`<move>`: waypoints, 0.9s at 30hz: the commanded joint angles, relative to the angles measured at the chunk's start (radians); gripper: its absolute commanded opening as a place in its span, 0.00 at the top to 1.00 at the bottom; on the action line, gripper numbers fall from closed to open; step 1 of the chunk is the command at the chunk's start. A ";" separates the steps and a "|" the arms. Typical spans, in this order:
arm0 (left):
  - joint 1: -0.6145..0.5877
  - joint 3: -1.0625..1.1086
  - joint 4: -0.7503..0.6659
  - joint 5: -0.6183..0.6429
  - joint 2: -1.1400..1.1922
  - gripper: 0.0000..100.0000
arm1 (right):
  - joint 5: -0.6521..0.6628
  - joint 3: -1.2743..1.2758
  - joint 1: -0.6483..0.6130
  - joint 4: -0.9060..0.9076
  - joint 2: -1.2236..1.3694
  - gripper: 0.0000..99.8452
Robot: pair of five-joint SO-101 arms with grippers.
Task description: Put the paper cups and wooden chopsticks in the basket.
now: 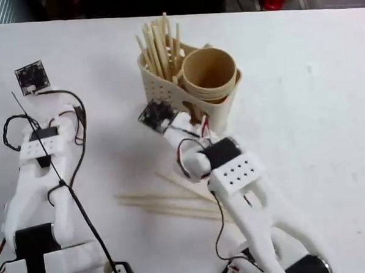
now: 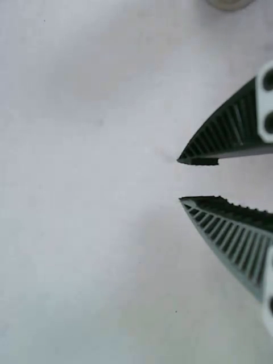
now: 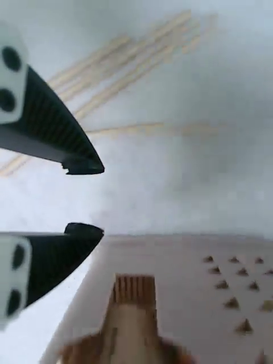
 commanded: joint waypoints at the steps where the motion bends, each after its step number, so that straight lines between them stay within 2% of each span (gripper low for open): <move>1: -0.001 -0.014 -0.018 -0.008 -0.005 0.89 | -0.123 -0.146 -0.008 0.085 -0.193 0.85; 6: -0.001 -0.014 -0.020 -0.008 -0.005 0.89 | -0.218 -0.224 0.013 0.031 -0.461 0.85; 10: 0.001 -0.014 -0.020 -0.008 -0.005 0.89 | -0.270 -0.262 0.157 0.005 -0.484 0.78; 14: 0.022 -0.008 -0.020 -0.008 -0.005 0.89 | -0.477 -0.391 0.289 -0.018 -0.351 0.73; 16: 0.022 -0.008 -0.020 -0.008 -0.005 0.89 | -0.526 -0.493 0.329 -0.008 -0.257 0.73; 20: 0.021 -0.008 -0.020 -0.008 -0.005 0.89 | -0.574 -0.680 0.361 0.114 -0.056 0.73; 27: 0.024 -0.008 -0.020 -0.008 -0.005 0.89 | -0.582 -0.925 0.357 0.363 0.199 0.73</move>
